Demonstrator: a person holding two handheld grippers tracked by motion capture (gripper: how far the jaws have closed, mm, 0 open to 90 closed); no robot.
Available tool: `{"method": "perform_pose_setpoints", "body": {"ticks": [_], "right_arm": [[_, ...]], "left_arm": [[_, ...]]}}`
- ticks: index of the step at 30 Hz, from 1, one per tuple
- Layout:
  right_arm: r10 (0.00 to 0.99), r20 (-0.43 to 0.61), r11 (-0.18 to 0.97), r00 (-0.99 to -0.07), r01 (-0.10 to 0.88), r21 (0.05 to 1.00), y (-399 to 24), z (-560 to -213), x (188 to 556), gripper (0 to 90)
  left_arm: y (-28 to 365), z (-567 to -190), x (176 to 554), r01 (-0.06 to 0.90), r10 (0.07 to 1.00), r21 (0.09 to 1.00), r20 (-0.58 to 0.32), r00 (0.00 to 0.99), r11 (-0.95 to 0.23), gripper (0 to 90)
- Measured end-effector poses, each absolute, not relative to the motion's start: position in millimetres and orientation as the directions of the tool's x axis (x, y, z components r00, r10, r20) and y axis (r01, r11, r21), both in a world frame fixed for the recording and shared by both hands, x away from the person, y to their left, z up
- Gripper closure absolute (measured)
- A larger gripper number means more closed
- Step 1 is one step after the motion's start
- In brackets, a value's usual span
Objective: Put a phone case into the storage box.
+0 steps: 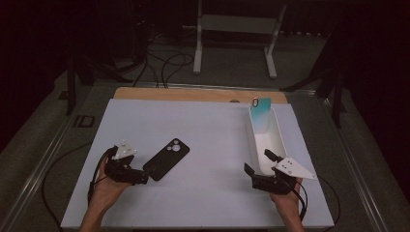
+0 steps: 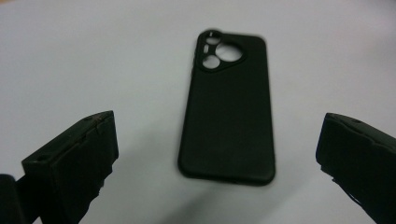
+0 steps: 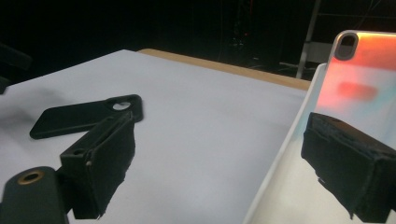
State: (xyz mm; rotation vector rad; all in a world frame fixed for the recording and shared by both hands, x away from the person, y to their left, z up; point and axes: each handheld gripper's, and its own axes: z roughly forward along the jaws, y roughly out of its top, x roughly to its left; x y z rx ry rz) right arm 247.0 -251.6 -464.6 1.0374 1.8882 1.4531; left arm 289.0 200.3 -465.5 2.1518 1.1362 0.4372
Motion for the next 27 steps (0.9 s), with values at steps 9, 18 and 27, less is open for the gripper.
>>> {"method": "perform_pose_setpoints", "body": {"ticks": [9, 18, 27], "right_arm": [[0.829, 0.039, 0.128, -0.558, 0.257, 0.958, -251.8, -465.0, 247.6, 9.7], [0.829, 0.04, 0.13, -0.558, 0.262, 0.956, -252.0, -465.6, 248.1, 9.8], [0.83, 0.042, 0.13, -0.556, 0.267, 0.955, -252.3, -466.1, 248.4, 9.8]], "left_arm": [[179.3, -484.6, 317.9, 0.663, 0.794, 0.562, -0.02, 0.608, -0.494, 0.0], [160.9, -504.2, 327.6, 0.683, 0.788, 0.505, -0.008, 0.615, -0.528, 0.0], [152.5, -514.7, 332.1, 0.706, 0.795, 0.455, 0.009, 0.606, -0.543, 0.2]]}}
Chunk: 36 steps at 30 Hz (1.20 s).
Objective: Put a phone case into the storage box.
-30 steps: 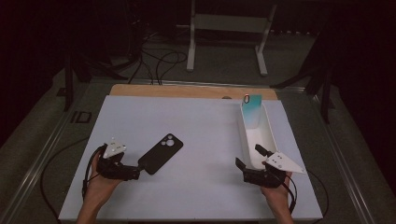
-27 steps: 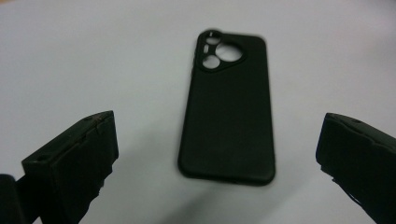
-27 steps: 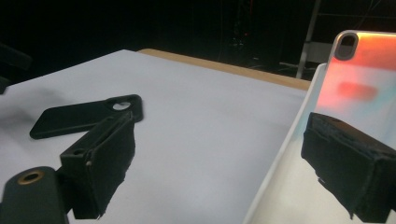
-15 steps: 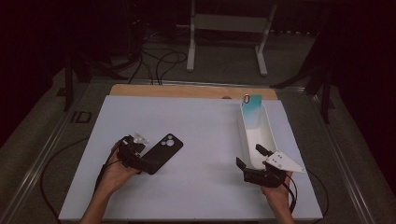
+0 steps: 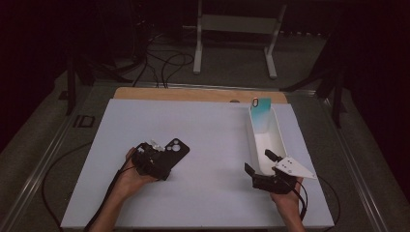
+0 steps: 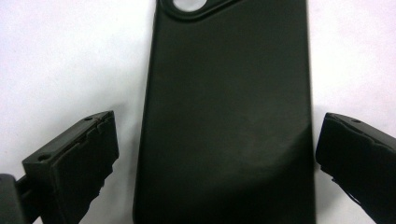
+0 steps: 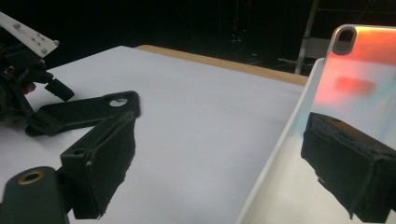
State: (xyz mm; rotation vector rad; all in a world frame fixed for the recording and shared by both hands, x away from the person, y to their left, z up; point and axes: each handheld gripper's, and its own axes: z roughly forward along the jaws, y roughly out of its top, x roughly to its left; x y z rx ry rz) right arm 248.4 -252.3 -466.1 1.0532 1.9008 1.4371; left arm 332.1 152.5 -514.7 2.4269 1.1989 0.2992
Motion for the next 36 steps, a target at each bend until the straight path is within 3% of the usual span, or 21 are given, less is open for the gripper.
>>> {"method": "perform_pose_setpoints", "body": {"ticks": [7, 29, 36], "right_arm": [[0.829, 0.041, 0.134, -0.558, 0.269, 0.954, -251.3, -466.6, 248.4, 9.8], [0.828, 0.04, 0.136, -0.559, 0.27, 0.953, -249.8, -466.3, 248.6, 9.9], [0.824, 0.05, 0.131, -0.564, 0.276, 0.952, -250.4, -465.5, 249.2, 10.1]], "left_arm": [[153.4, -511.9, 330.7, 0.7, 0.781, 0.452, -0.013, 0.625, -0.553, 11.4], [153.7, -510.5, 329.3, 0.706, 0.791, 0.46, -0.015, 0.612, -0.538, 16.0], [153.7, -506.8, 326.4, 0.694, 0.799, 0.511, -0.023, 0.601, -0.507, 16.0]]}}
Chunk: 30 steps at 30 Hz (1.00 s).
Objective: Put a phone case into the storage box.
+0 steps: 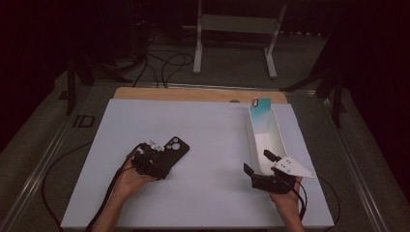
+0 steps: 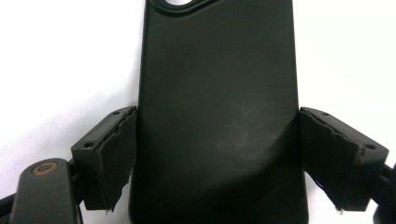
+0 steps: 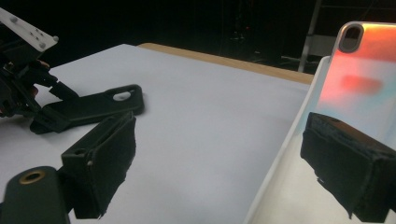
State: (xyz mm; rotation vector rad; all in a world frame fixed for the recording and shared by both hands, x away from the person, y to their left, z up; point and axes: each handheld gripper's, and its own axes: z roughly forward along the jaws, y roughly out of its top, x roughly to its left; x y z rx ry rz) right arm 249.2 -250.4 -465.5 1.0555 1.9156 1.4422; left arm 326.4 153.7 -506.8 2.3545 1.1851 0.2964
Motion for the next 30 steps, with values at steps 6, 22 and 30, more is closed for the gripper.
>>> {"method": "perform_pose_setpoints", "body": {"ticks": [6, 22, 30], "right_arm": [[0.819, 0.084, 0.105, -0.567, 0.292, 0.951, -252.1, -465.3, 250.8, 10.1], [0.812, 0.163, 0.07, -0.56, 0.371, 0.926, -252.5, -456.9, 263.2, 8.6], [0.79, 0.191, 0.071, -0.582, 0.398, 0.915, -248.8, -444.9, 272.3, 8.7]], "left_arm": [[156.5, -494.1, 320.8, 0.655, 0.817, 0.6, -0.004, 0.577, -0.459, 15.6], [153.3, -460.8, 305.9, 0.504, 0.807, 0.764, 0.037, 0.589, -0.403, 15.4], [143.3, -450.2, 301.8, 0.45, 0.791, 0.791, 0.067, 0.608, -0.414, 15.4]]}}
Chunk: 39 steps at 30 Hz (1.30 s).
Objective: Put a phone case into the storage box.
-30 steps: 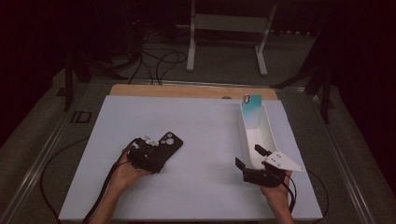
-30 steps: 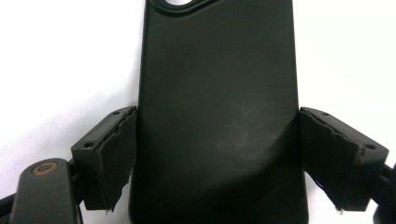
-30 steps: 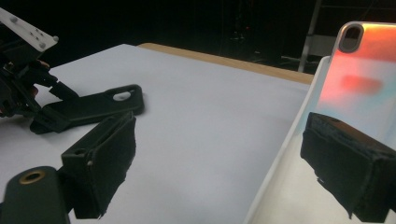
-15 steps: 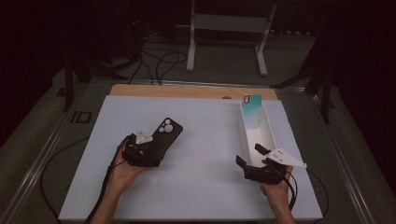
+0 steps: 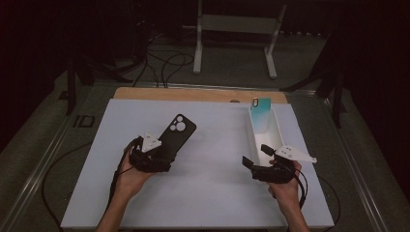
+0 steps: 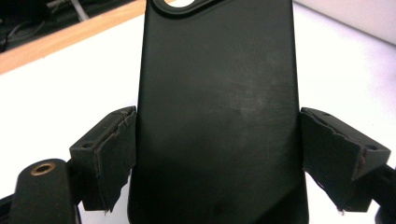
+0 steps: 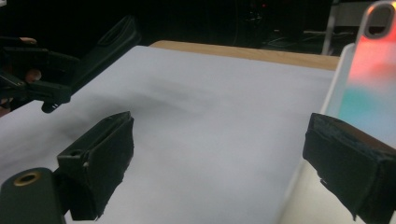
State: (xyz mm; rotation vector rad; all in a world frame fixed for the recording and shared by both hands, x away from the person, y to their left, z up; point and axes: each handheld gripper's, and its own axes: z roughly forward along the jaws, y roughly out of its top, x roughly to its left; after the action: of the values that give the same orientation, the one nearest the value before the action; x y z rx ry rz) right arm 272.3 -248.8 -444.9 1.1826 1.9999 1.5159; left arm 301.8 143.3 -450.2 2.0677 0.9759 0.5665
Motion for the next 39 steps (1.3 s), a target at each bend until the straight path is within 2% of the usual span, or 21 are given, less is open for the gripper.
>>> {"method": "perform_pose_setpoints", "body": {"ticks": [22, 34, 39], "right_arm": [[0.716, 0.224, 0.076, -0.661, 0.393, 0.917, -218.5, -395.2, 296.9, 8.7], [0.673, 0.273, 0.057, -0.688, 0.416, 0.907, -202.3, -388.7, 307.0, 9.1], [0.653, 0.292, 0.05, -0.699, 0.424, 0.904, -196.6, -387.8, 308.7, 13.4]], "left_arm": [[110.6, -427.5, 293.4, 0.304, 0.709, 0.856, 0.098, 0.699, -0.418, 15.4], [86.0, -419.8, 287.5, 0.225, 0.65, 0.876, 0.125, 0.749, -0.427, 15.4], [76.4, -419.4, 285.9, 0.203, 0.628, 0.882, 0.125, 0.768, -0.425, 15.3]]}}
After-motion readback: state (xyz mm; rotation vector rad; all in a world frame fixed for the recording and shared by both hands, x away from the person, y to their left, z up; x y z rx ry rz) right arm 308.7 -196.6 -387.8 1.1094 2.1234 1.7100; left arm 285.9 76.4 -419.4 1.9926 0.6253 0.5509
